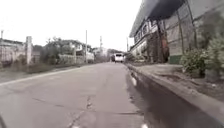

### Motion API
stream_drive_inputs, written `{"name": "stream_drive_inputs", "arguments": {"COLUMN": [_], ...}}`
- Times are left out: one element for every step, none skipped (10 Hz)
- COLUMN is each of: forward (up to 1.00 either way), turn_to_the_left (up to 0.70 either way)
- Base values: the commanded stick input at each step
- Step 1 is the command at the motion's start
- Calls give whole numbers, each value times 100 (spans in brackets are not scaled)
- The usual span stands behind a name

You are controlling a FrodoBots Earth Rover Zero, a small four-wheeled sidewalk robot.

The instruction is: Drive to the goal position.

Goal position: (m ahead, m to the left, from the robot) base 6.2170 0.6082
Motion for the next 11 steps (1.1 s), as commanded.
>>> {"name": "stream_drive_inputs", "arguments": {"forward": [90, 90, 90, 90, 90, 90, 90, 90, 90, 90, 90], "turn_to_the_left": [0, 0, 0, 0, 0, 0, 0, 0, 0, 0, -1]}}
